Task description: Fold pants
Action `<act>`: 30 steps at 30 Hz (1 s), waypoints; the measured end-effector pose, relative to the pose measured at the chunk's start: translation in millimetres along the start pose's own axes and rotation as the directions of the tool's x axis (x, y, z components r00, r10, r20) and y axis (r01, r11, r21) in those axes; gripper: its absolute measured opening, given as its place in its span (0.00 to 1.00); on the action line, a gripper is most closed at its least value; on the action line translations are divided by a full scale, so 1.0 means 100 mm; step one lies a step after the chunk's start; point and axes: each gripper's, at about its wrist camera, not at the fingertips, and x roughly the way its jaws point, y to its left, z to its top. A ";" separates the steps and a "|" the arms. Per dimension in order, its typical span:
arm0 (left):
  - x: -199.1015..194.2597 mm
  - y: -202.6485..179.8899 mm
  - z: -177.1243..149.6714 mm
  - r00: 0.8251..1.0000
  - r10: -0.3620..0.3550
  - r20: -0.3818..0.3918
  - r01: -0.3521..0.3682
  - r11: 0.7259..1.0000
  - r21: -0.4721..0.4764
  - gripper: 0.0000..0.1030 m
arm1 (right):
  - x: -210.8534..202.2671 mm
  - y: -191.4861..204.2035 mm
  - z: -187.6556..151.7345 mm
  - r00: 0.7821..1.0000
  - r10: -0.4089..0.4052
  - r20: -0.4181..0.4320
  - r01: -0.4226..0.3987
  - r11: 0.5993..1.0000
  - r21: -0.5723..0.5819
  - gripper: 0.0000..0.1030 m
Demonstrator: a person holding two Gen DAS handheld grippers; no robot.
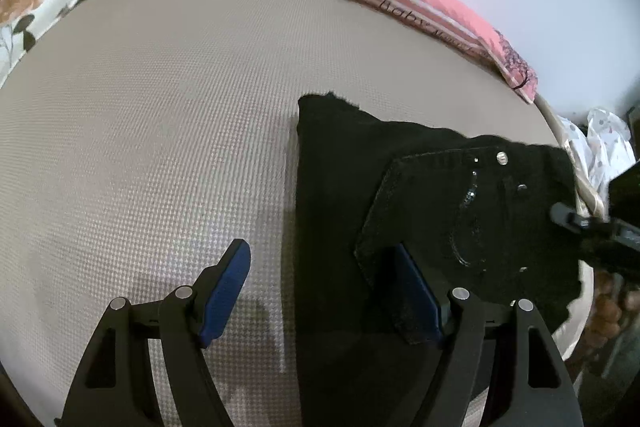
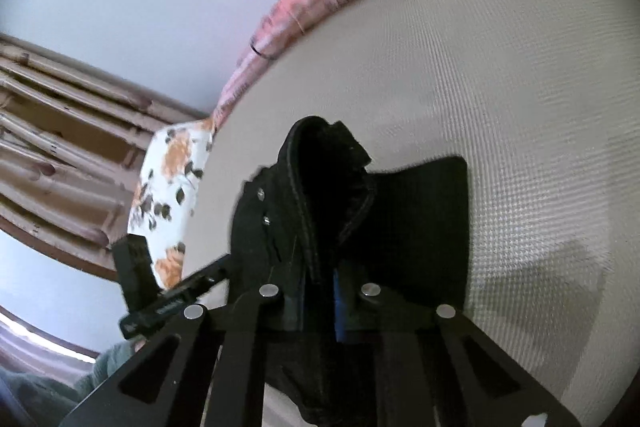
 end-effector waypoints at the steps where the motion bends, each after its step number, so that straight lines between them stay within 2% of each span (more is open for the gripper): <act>1: -0.02 -0.03 0.00 1.000 -0.001 0.012 0.001 1.000 0.010 0.73 | -0.07 0.03 -0.01 1.000 -0.006 0.018 0.006 1.000 -0.001 0.09; 5: -0.05 -0.18 0.00 0.999 -0.034 0.027 0.033 0.998 0.056 0.73 | -0.24 -0.03 -0.05 0.995 -0.079 0.062 0.077 0.997 0.032 0.09; 8: -0.01 -0.30 -0.05 0.999 -0.022 0.024 0.019 0.993 0.116 0.73 | -0.20 -0.30 -0.11 0.987 -0.160 0.036 0.155 0.981 0.114 0.09; 10: 0.06 -0.37 -0.12 1.000 -0.020 0.000 0.020 0.988 0.155 0.73 | -0.15 -0.41 -0.16 0.988 -0.154 0.020 0.150 0.980 0.130 0.09; 12: 0.15 -0.43 -0.18 0.999 -0.006 -0.035 0.013 0.981 0.195 0.73 | -0.13 -0.39 -0.14 0.983 -0.184 0.008 0.181 0.975 0.128 0.15; 14: 0.21 -0.48 -0.24 0.999 0.014 -0.046 -0.003 0.974 0.226 0.73 | -0.16 -0.30 -0.12 0.972 -0.234 -0.004 0.233 0.967 0.106 0.29; 19: 0.17 -0.50 -0.28 0.999 -0.006 -0.048 0.017 0.975 0.223 0.73 | -0.42 -0.14 -0.25 0.966 -0.258 -0.001 0.258 0.963 0.078 0.31; 24: 0.10 -0.48 -0.36 0.999 -0.015 -0.045 0.025 0.973 0.230 0.73 | -0.58 -0.08 -0.53 0.976 -0.218 -0.019 0.219 0.972 0.090 0.29; 26: 0.10 -0.48 -0.38 0.999 -0.011 -0.047 0.022 0.973 0.228 0.73 | -0.57 -0.06 -0.57 0.971 -0.239 -0.015 0.240 0.967 0.081 0.10; 30: 0.03 -0.51 -0.39 0.999 -0.012 -0.051 0.024 0.971 0.239 0.73 | -0.66 0.11 -0.58 0.967 -0.255 0.011 0.254 0.966 0.039 0.09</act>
